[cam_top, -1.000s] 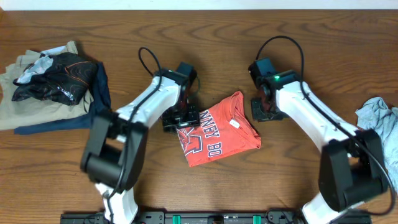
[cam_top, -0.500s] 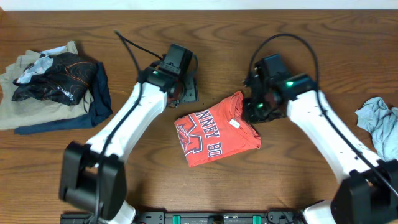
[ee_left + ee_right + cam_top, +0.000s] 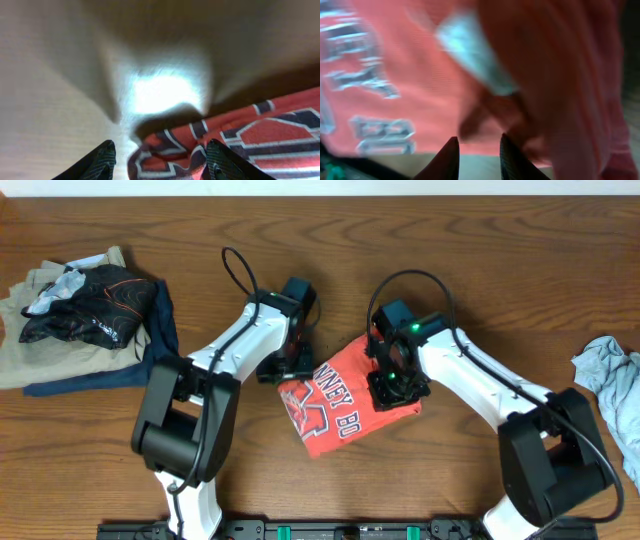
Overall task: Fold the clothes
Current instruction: 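Rotate the folded shirt upright with the right gripper, then grasp the folded shirt's top corners with both grippers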
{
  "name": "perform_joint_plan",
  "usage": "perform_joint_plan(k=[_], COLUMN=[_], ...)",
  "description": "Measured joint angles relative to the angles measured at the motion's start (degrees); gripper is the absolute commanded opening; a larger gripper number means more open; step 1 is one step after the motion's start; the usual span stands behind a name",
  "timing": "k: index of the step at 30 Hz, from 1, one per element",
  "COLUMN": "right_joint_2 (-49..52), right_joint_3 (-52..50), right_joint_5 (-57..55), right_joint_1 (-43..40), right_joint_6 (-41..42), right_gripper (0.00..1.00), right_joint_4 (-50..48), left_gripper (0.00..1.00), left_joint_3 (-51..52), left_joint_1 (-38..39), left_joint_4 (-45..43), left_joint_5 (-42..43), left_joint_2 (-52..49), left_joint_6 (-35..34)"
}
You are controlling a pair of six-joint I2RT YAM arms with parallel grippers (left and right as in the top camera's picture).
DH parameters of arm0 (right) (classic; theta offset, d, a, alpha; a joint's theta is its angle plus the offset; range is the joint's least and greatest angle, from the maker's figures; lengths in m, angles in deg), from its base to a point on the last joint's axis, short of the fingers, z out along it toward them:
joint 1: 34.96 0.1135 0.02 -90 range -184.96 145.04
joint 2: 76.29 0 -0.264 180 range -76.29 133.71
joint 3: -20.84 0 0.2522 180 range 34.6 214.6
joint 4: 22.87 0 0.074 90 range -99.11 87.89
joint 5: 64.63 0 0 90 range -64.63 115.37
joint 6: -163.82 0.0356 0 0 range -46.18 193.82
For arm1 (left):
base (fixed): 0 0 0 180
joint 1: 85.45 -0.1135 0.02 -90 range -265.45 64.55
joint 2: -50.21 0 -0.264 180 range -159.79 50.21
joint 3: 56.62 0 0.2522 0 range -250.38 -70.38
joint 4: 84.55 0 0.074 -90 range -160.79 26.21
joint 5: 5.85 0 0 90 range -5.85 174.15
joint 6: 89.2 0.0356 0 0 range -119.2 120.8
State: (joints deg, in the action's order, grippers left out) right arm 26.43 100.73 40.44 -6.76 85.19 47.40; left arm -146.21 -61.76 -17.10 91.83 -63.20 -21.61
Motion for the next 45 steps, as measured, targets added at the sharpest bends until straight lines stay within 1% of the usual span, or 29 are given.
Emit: perform_joint_plan(k=[1,4,7,10,12,14,16,18,19,20,21,23,25,30,38,43,45], right_joint_2=[0.3,0.9,1.1,1.1,1.1,1.1,1.1,1.1,1.1,1.1,1.1,1.1,1.1,1.1,1.1,1.1,1.1], right_joint_3=[-0.4,-1.0,-1.2,-1.3,-1.3,-1.2,-1.3,-1.3,-1.3,-1.3,-1.3,-1.3,-1.3,-1.3,-1.3,-1.3,-1.3], right_joint_5=[-1.5,-6.4,-12.7,-18.3,-20.0,-20.5,-20.4,-20.2,-19.9,-19.8,-19.7,-19.6,-19.5,-19.3,-19.3,-19.3,-19.3], right_joint_1=[0.0,-0.4,-2.0,-4.7,-6.0,-7.1,-7.5,-7.5,-7.5,-7.5,-7.5,-7.5,-7.5,-7.5,-7.5,-7.5,-7.5], right_joint_6=[0.1,0.2,0.3,0.0,-0.5,-1.1,-1.6,-1.8,-2.0,-2.0,-2.1,-2.0,-2.1,-2.1,-2.1,-2.1,-2.1], right_gripper=[0.26,0.31,0.35,0.33,0.33,0.37,0.44,0.48,0.49,0.49,0.49,0.5,0.52,0.53,0.53,0.53,0.52], right_joint_4=[-0.2,-1.0,-4.1,-10.2,-13.5,-15.0,-15.2,-14.6,-14.3,-13.9,-13.5,-12.7,-12.3,-11.4,-9.8,-9.4,-9.3], left_gripper=[0.58,0.56,0.54,0.52,0.52,0.53,0.54,0.68,0.78,0.85,0.9,0.94,0.95,0.95,0.96,0.96,0.94], left_joint_3=[0.0,0.7,2.5,3.7,3.8,3.8,4.0,4.0,4.0,4.0,4.0,4.0,3.9,3.9,3.9,3.9,3.9], left_joint_1=[0.0,0.0,0.1,0.5,0.7,0.9,0.7,0.3,0.0,-0.5,-1.0,-2.0,-3.0,-4.7,-4.8,-4.8,-4.8], left_joint_4=[1.1,3.4,6.1,8.6,9.0,8.7,7.1,4.3,2.9,1.0,-0.6,-3.2,-6.1,-10.7,-15.5,-18.3,-18.6], left_joint_5=[0.4,2.4,5.0,7.3,8.1,8.7,8.9,9.0,9.0,9.2,9.3,9.8,11.3,19.1,29.1,35.5,37.1], left_joint_2=[-0.5,-1.3,-1.3,-1.3,-1.3,-1.1,0.2,2.6,3.9,5.7,7.1,9.3,10.1,8.9,1.8,-1.4,-2.0], left_joint_6=[0.0,0.0,0.0,0.0,0.0,0.0,0.0,0.3,0.4,0.6,0.6,0.6,2.1,7.7,14.5,16.7,17.0])
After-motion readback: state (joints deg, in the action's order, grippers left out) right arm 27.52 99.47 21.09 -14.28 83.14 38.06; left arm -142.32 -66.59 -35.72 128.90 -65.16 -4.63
